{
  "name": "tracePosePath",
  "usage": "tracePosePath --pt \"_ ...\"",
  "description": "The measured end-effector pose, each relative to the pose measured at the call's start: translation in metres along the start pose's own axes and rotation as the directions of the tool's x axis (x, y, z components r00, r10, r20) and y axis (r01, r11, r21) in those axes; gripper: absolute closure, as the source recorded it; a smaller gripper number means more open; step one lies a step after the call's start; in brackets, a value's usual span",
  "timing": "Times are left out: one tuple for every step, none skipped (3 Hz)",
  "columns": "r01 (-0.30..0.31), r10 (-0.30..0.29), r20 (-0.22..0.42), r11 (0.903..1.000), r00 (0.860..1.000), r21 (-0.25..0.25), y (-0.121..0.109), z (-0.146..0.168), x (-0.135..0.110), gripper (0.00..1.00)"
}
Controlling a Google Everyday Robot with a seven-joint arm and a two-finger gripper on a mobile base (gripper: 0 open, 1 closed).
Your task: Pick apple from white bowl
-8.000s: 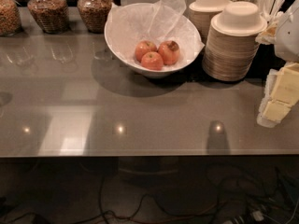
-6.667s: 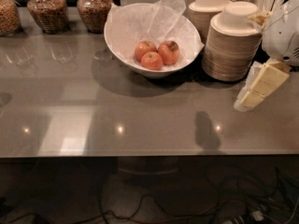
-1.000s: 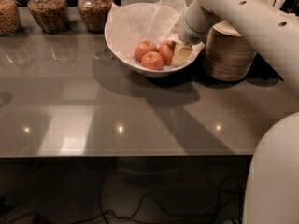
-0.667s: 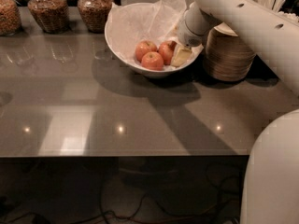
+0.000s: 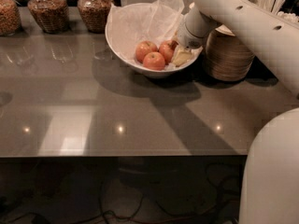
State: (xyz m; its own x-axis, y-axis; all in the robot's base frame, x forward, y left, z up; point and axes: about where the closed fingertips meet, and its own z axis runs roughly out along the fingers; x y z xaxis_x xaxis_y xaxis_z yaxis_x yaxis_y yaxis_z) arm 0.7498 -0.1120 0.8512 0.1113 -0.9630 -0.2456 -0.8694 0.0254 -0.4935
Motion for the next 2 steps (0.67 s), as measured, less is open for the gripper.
tracePosePath --pt "-0.002 0.002 -0.003 1.0 1.0 0.0 0.001 -0.002 0.001 0.79" --pt "-0.009 0.009 -0.007 0.9998 1.0 0.017 -0.002 -0.015 0.0 0.99"
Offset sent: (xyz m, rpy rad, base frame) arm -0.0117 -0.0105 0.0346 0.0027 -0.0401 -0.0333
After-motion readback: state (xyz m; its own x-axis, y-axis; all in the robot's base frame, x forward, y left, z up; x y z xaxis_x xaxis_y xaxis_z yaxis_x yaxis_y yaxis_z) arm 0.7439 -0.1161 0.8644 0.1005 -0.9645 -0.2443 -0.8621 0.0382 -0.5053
